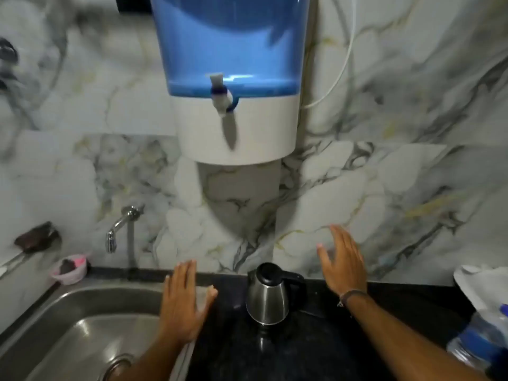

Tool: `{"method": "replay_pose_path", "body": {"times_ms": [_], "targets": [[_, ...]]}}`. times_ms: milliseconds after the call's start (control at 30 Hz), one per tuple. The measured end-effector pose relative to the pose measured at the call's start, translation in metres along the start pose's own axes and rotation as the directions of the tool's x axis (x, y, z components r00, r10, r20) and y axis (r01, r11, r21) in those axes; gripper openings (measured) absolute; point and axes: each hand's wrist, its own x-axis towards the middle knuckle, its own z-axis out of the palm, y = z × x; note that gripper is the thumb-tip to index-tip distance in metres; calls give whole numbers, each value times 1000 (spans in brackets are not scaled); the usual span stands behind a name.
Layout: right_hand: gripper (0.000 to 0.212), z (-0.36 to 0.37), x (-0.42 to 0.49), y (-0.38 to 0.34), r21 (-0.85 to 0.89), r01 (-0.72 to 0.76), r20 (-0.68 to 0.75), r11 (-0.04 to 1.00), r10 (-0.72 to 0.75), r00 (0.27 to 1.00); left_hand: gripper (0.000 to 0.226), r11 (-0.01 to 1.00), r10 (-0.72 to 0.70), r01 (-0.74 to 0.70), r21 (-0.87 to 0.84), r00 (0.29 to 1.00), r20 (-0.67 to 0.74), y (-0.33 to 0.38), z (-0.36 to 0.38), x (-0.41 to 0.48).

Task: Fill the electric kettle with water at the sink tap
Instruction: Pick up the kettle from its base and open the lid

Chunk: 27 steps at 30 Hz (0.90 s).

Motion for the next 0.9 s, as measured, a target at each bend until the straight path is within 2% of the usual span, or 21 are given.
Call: {"method": "replay_pose_path", "body": {"times_ms": [100, 200, 300, 400, 567, 700, 800, 900], "targets": [[44, 46, 0, 25, 47, -103, 162, 994, 95, 982, 128, 997, -29, 39, -67, 990, 141, 0, 70, -8], [40, 90, 3, 44, -60, -236, 339, 970, 242, 909, 149, 978, -67, 116, -173, 961, 269, 13, 134, -10], [52, 124, 13, 52, -126, -280, 456, 952, 306, 836, 172, 925, -171, 267, -269, 927, 333, 32, 172, -1], [74, 147, 19, 48, -159, -291, 549, 943, 330, 768, 181, 850, -263, 381, -364, 905, 334, 52, 195, 8], [104, 169, 28, 38, -217, -263, 600, 940, 341, 723, 177, 799, -320, 404, -446, 913, 255, 66, 221, 24], [117, 180, 30, 33, -256, -267, 598, 929, 370, 712, 172, 742, -360, 443, -502, 896, 259, 72, 232, 32], [116, 186, 29, 34, -261, -274, 589, 926, 377, 714, 171, 721, -375, 454, -524, 891, 255, 73, 237, 30], [99, 189, 30, 37, -241, -282, 580, 929, 371, 725, 161, 714, -402, 465, -523, 884, 237, 76, 237, 30]]}}
